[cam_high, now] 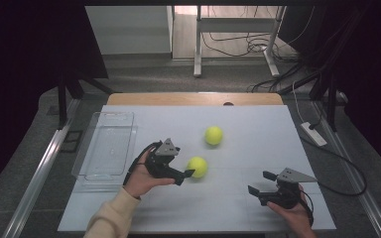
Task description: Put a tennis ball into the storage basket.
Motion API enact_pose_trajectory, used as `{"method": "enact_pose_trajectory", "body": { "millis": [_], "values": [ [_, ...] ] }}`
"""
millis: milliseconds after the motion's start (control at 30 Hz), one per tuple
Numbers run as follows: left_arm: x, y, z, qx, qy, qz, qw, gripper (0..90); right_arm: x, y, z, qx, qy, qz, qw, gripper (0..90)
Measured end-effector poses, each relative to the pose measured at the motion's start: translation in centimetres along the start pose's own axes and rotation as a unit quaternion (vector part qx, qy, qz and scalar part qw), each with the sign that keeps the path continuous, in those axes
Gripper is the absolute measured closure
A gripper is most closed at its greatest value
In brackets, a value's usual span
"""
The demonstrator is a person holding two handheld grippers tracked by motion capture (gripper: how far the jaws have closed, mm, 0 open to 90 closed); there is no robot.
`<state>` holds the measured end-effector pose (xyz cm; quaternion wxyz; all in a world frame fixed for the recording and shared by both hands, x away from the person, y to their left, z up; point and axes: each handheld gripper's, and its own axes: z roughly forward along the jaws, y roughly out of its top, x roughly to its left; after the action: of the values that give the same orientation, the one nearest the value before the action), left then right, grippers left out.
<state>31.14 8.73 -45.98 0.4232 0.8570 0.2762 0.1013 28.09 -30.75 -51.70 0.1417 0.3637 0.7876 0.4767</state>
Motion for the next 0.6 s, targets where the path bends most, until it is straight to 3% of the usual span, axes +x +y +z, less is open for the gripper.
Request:
{"method": "enact_pose_trajectory", "body": {
  "millis": [600],
  "values": [
    [0.5,0.9,2.7,0.038,-0.016,0.002,0.9991,7.8,-0.1,-0.1,0.1,0.003,-0.001,0.000,1.0000,13.6]
  ]
}}
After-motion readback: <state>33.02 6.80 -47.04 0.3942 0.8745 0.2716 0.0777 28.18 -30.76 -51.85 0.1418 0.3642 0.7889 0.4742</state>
